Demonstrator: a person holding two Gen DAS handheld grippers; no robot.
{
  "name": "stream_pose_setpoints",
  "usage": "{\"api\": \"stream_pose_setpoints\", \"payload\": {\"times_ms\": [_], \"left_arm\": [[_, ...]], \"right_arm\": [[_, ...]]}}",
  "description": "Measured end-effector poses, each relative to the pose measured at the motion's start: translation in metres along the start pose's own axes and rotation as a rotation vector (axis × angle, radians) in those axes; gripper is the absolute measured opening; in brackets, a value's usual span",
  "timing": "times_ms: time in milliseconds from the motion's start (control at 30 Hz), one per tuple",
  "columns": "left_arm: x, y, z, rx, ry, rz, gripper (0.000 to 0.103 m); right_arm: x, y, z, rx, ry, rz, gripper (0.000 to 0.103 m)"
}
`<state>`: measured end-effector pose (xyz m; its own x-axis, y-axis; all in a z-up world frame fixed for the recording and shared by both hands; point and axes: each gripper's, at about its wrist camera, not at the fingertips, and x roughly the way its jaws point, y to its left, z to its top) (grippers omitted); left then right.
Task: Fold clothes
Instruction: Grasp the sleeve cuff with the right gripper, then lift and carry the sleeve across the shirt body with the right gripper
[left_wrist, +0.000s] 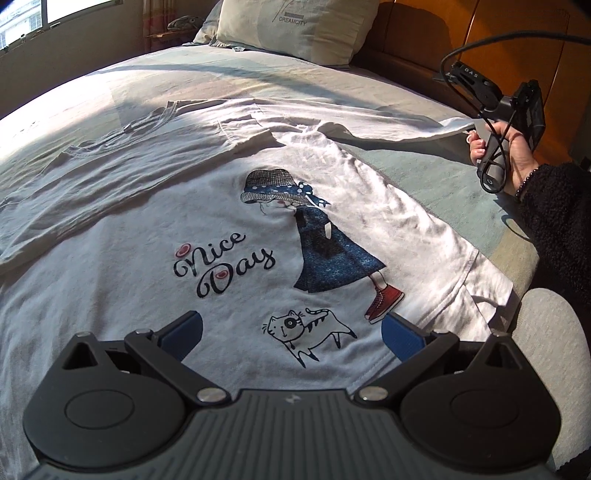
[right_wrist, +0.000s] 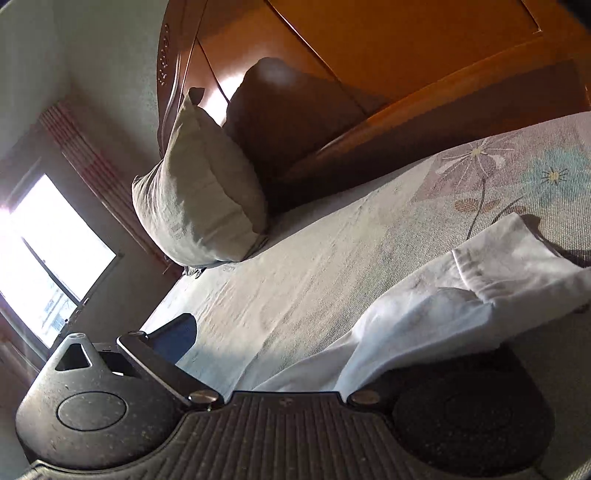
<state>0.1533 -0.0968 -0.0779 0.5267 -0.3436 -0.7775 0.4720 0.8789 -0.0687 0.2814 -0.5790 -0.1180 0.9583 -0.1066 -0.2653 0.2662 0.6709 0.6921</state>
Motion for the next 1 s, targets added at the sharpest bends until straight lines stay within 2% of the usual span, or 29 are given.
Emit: {"api": "stream_pose_setpoints", "payload": {"times_ms": [167,400,500,667,833,1000], "left_arm": [[-0.005,0.000,-0.001,0.002,-0.011,-0.010,0.102],[-0.014,-0.004,-0.006,0.101,0.039,-0.008,0.102],[-0.023,-0.003,-0.007,0.152,0.028,-0.002,0.102],[-0.040,0.016,-0.007,0.169,0.009,-0.018,0.102],[-0.055,0.042,-0.006,0.200,-0.004,0.058,0.102],[-0.071,0.068,-0.008,0.179,-0.026,0.072,0.102]], "right_arm": [[-0.013,0.018,0.010,-0.015,0.003,0.132,0.103],[-0.016,0.065,0.005,-0.084,0.078,0.171,0.103],[-0.015,0.093,-0.002,-0.147,0.114,0.191,0.103],[-0.012,0.136,-0.011,-0.221,0.150,0.223,0.103],[-0.010,0.174,-0.022,-0.269,0.176,0.243,0.103],[-0.006,0.209,-0.032,-0.302,0.192,0.258,0.103]]}}
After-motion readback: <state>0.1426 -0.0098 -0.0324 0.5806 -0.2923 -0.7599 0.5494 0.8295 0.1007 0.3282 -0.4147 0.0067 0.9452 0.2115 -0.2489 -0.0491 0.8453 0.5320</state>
